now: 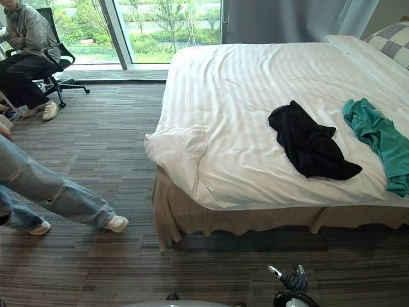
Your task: Tidy the bed and pick cloth on bed and put in laundry
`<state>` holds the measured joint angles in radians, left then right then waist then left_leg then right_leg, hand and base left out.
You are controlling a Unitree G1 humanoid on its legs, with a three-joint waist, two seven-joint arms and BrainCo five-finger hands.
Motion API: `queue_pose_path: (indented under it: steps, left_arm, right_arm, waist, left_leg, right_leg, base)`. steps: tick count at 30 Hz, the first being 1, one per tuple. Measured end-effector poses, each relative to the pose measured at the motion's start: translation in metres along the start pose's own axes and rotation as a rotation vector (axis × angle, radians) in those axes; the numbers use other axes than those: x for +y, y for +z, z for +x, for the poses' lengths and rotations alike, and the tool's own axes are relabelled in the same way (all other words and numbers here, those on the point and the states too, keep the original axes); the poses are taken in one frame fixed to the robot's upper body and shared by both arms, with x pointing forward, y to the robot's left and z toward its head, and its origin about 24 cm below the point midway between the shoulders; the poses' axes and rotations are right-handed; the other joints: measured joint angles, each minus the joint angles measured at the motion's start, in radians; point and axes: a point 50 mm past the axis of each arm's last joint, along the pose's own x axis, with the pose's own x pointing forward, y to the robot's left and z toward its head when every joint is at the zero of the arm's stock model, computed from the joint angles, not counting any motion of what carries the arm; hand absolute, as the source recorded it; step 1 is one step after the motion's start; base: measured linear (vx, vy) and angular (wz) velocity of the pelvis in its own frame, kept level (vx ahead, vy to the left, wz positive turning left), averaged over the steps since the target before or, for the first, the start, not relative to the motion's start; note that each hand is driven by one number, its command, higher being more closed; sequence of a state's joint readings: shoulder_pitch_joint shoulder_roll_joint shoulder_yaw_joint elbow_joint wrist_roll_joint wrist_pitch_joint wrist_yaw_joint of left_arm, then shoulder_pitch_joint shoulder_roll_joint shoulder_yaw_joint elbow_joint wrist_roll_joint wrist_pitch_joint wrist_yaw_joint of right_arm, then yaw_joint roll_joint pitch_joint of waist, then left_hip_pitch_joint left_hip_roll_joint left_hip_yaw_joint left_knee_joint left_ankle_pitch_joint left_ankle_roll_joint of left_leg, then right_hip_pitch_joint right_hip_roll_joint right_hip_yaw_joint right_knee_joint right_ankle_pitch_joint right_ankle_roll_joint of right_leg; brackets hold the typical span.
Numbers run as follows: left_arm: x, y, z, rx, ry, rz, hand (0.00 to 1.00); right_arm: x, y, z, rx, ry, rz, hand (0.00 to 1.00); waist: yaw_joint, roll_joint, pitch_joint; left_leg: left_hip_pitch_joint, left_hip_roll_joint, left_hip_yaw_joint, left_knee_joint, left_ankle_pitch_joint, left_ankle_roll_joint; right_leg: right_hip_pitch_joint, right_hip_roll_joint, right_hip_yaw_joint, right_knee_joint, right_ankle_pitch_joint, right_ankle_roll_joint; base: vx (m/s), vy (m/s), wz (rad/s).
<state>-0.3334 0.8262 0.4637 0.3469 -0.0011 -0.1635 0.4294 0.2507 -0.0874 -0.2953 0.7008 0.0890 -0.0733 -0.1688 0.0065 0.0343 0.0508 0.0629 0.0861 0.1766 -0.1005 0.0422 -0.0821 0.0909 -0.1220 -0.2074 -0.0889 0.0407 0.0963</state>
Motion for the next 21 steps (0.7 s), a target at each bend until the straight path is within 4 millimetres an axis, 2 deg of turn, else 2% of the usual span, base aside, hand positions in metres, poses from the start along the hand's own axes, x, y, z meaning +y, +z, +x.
queue_pose_path:
  steps: [1, 2, 3, 5, 6, 8, 11, 13, 14, 16, 21]
  left_arm:
    - [-0.02, 0.013, 0.002, -0.059, -0.08, 0.017, 0.0]
    - [-0.037, 0.024, 0.002, -0.102, -0.147, 0.029, 0.0]
    - [-0.046, 0.029, 0.001, -0.122, -0.176, 0.031, 0.0]
    - [-0.078, 0.053, -0.001, -0.214, -0.281, 0.041, 0.0]
    - [-0.086, 0.06, -0.001, -0.239, -0.303, 0.048, 0.0]
    - [-0.117, 0.087, -0.001, -0.326, -0.381, 0.076, 0.0]
    - [-0.139, 0.114, 0.012, -0.382, -0.409, 0.137, 0.0]
    - [-0.144, 0.126, 0.023, -0.397, -0.399, 0.188, 0.0]
    - [-0.147, 0.129, 0.03, -0.39, -0.393, 0.229, 0.0]
    - [-0.147, 0.132, 0.042, -0.362, -0.377, 0.284, 0.0]
    - [-0.139, 0.135, 0.065, -0.29, -0.365, 0.367, 0.0]
  right_arm:
    - [0.001, 0.0, 0.001, 0.0, 0.004, 0.0, 0.0]
    - [0.003, 0.001, 0.002, 0.002, 0.015, -0.002, 0.0]
    - [0.004, 0.001, 0.002, 0.006, 0.024, -0.003, 0.0]
    - [0.009, 0.0, 0.001, 0.008, 0.047, -0.014, 0.0]
    - [0.01, 0.0, 0.001, 0.007, 0.05, -0.015, 0.0]
    - [0.014, 0.005, 0.003, -0.007, 0.059, -0.015, 0.0]
    - [0.025, 0.021, 0.008, -0.052, 0.088, -0.01, 0.0]
    - [0.031, 0.029, 0.009, -0.073, 0.105, -0.013, 0.0]
    - [0.035, 0.032, 0.01, -0.083, 0.115, -0.011, 0.0]
    - [0.041, 0.035, 0.008, -0.096, 0.131, -0.007, 0.0]
    - [0.059, 0.042, 0.004, -0.133, 0.181, 0.034, 0.0]
  waist:
    - [-0.008, -0.009, -0.006]
    - [-0.025, -0.006, -0.004]
    - [-0.037, -0.006, -0.004]
    - [-0.075, -0.007, -0.003]
    - [-0.081, -0.006, -0.002]
    - [-0.112, -0.001, 0.015]
    - [-0.135, 0.008, 0.061]
    - [-0.138, 0.008, 0.093]
    - [-0.151, 0.008, 0.113]
    - [-0.162, 0.005, 0.142]
    - [-0.162, -0.002, 0.194]
  left_leg:
    - [-0.004, 0.001, 0.016, 0.005, 0.0, 0.0]
    - [-0.005, 0.0, 0.023, 0.006, 0.001, 0.0]
    - [-0.005, 0.0, 0.027, 0.006, 0.001, 0.0]
    - [-0.006, 0.0, 0.056, 0.006, 0.001, 0.0]
    - [-0.007, 0.0, 0.063, 0.006, 0.001, 0.0]
    - [-0.018, 0.001, 0.079, 0.006, 0.001, 0.0]
    - [-0.058, 0.005, 0.109, 0.006, 0.001, 0.001]
    - [-0.088, 0.004, 0.131, 0.006, 0.007, 0.008]
    - [-0.107, 0.003, 0.133, 0.006, 0.013, 0.01]
    - [-0.129, 0.004, 0.137, 0.006, 0.02, 0.009]
    - [-0.172, 0.012, 0.158, 0.006, 0.026, 0.007]
  right_leg:
    - [-0.009, 0.002, 0.02, 0.003, 0.003, -0.002]
    - [-0.014, 0.001, 0.026, 0.003, 0.003, -0.002]
    - [-0.016, 0.001, 0.03, 0.003, 0.003, -0.002]
    - [-0.035, 0.001, 0.059, 0.007, 0.004, -0.003]
    - [-0.042, 0.001, 0.068, 0.01, 0.004, -0.003]
    - [-0.072, 0.001, 0.091, 0.026, 0.005, -0.005]
    - [-0.15, 0.006, 0.131, 0.055, 0.017, -0.009]
    - [-0.192, 0.008, 0.157, 0.054, 0.035, -0.008]
    - [-0.211, 0.007, 0.16, 0.052, 0.044, -0.008]
    - [-0.238, 0.008, 0.166, 0.052, 0.053, -0.009]
    - [-0.291, 0.015, 0.187, 0.05, 0.066, -0.016]
  base:
    - [0.07, -0.006, -0.36]
    - [0.08, -0.005, -0.28]
    - [0.04, -0.008, -0.24]
    - [0.03, -0.009, -0.33]
    - [0.01, -0.007, -0.39]
    - [-0.02, -0.009, -0.3]
    - [-0.09, -0.002, -0.35]
    - [-0.11, -0.003, -0.31]
    - [-0.09, -0.009, -0.17]
    - [-0.07, -0.011, -0.08]
    - [-0.01, -0.012, -0.13]
